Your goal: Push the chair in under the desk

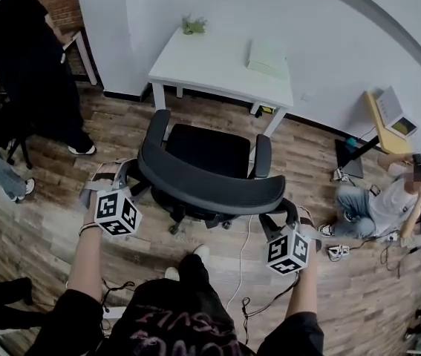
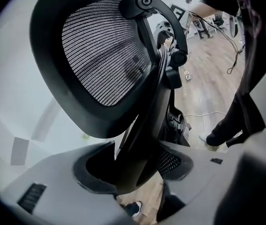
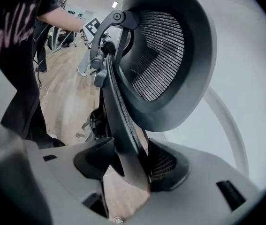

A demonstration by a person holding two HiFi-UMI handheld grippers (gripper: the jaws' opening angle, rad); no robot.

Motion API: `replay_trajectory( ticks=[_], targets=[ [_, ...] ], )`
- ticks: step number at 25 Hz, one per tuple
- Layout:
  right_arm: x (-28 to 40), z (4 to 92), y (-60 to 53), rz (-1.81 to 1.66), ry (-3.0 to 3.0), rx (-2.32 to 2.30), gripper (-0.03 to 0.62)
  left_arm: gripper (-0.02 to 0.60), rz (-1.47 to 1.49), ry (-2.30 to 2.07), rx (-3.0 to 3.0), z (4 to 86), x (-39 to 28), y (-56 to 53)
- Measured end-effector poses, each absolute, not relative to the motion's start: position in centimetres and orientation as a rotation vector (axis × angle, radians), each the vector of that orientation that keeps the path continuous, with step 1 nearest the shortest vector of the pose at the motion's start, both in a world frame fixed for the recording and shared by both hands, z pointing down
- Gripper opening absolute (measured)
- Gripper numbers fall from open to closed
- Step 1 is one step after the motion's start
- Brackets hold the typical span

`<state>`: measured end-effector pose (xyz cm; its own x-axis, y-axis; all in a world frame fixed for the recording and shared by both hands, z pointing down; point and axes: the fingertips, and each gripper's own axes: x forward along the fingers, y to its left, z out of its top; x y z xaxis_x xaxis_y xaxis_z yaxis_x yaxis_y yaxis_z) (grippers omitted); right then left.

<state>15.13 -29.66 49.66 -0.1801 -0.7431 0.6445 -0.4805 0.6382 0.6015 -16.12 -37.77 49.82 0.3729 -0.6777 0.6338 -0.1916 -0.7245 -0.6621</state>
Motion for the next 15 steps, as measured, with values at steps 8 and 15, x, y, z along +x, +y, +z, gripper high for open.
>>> replay_trajectory(
  ticks=[8, 15],
  targets=[
    [17.1, 50.0, -33.7, -0.330, -1.826, 0.981, 0.236, 0.261, -1.338, 0.734, -2.167, 50.3, -14.2, -41.8],
    [18.9, 50.1, -37.1, -0.327, -1.823, 0.978, 0.236, 0.261, -1.331, 0.734, -2.166, 50.3, -12.4, -44.9]
  ],
)
